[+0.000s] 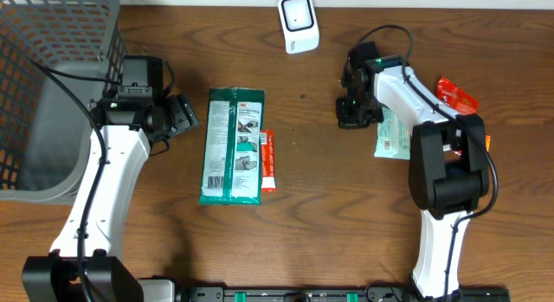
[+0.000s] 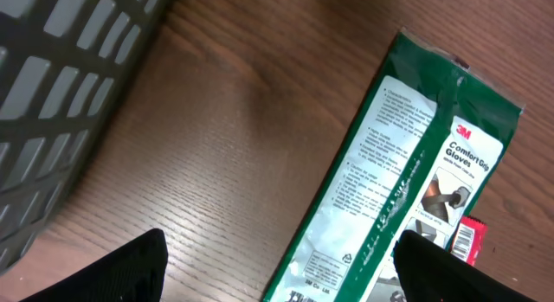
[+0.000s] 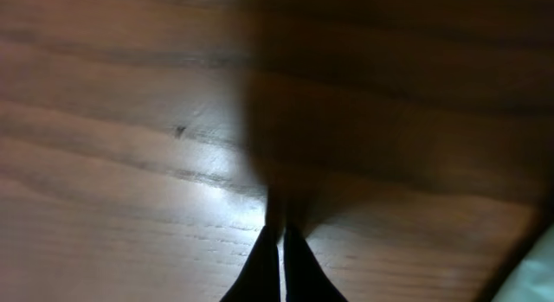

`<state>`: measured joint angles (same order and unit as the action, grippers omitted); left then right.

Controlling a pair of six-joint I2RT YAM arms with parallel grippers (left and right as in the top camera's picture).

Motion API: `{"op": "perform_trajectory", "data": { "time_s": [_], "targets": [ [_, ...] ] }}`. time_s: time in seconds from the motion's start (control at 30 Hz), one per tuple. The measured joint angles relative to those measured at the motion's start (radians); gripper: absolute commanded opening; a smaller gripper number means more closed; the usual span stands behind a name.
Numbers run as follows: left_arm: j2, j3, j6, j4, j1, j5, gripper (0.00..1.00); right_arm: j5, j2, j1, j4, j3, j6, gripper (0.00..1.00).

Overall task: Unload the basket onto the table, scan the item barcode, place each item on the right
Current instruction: 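Carry the wipes packet right and lower it onto the table, then open the right gripper and withdraw it from the wipes, then move the right gripper left to the red Nescafe stick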

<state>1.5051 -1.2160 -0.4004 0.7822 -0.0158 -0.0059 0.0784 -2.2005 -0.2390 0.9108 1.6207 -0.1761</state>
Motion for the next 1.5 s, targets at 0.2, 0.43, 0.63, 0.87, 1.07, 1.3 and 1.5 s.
{"op": "perform_trajectory", "data": {
  "time_s": [0.2, 0.43, 0.63, 0.87, 1.07, 1.3, 1.5],
  "targets": [
    [0.000, 0.000, 0.000, 0.000, 0.000, 0.000, 0.84, -0.216, 0.013, 0.008, 0.068, -0.025, -0.049, 0.01],
    [0.000, 0.000, 0.000, 0.000, 0.000, 0.000, 0.84, -0.325, 0.013, 0.113, 0.137, -0.040, -0.059, 0.01],
    [0.000, 0.000, 0.000, 0.000, 0.000, 0.000, 0.84, -0.344, 0.013, 0.230, 0.155, -0.046, -0.058, 0.04],
    [0.000, 0.000, 0.000, 0.000, 0.000, 0.000, 0.84, -0.315, 0.013, 0.275, 0.154, -0.045, -0.027, 0.20],
    [0.000, 0.000, 0.000, 0.000, 0.000, 0.000, 0.84, -0.093, 0.023, 0.268, 0.133, -0.039, 0.060, 0.54],
    [0.000, 0.000, 0.000, 0.000, 0.000, 0.000, 0.84, 0.196, 0.027, 0.145, 0.066, -0.037, 0.082, 0.58],
    [0.000, 0.000, 0.000, 0.000, 0.000, 0.000, 0.84, 0.286, 0.025, -0.048, -0.006, -0.040, 0.014, 0.58]
  ]
}}
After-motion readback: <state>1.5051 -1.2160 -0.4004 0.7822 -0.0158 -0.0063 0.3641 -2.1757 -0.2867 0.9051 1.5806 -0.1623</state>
